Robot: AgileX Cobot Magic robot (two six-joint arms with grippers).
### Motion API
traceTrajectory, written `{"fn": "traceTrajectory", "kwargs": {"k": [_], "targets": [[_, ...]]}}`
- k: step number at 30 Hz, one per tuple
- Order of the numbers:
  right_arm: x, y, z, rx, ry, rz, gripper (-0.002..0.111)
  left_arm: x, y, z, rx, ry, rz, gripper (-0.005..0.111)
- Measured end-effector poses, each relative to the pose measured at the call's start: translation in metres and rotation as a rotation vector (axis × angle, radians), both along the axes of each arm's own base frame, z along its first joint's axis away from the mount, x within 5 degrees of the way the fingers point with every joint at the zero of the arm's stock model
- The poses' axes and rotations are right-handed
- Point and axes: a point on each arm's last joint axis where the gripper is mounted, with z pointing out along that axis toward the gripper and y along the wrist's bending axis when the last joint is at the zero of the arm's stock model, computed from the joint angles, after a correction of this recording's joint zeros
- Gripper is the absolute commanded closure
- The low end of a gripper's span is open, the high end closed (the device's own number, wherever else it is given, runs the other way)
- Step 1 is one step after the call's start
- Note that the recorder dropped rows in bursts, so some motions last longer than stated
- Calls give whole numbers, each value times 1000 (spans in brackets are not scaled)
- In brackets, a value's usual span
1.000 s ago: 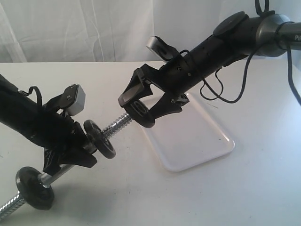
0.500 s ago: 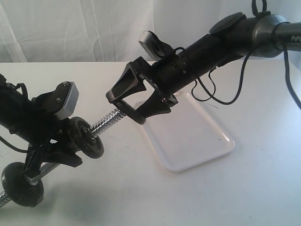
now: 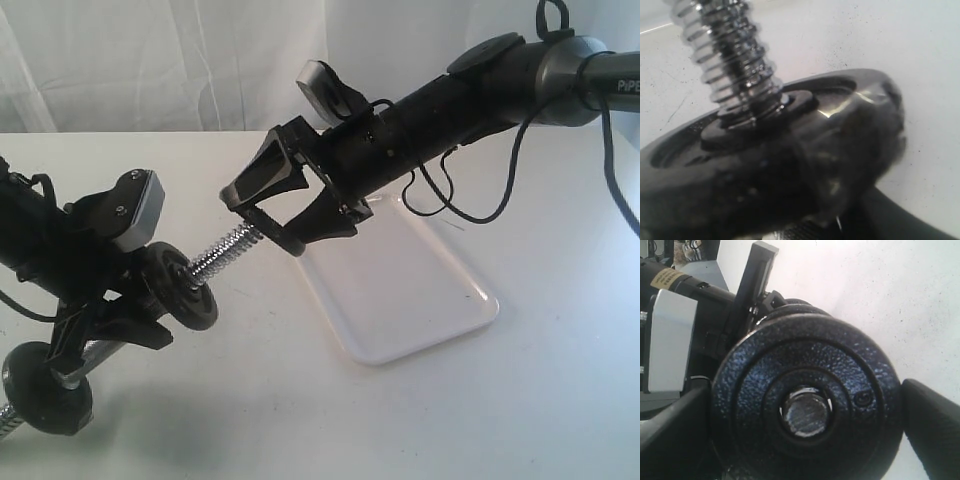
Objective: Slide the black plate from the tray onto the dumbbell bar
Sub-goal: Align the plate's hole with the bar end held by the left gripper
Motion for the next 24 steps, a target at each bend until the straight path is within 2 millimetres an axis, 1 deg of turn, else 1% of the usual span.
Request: {"fn": "traceTrajectory", "kwargs": {"k": [11,24], "targets": [[2,2,2,36,8,-23,108,1,2,3,-2,-25,-2,107],[5,2,5,79,-22,-40,108,5,2,6,-11,-64,20,107]]}}
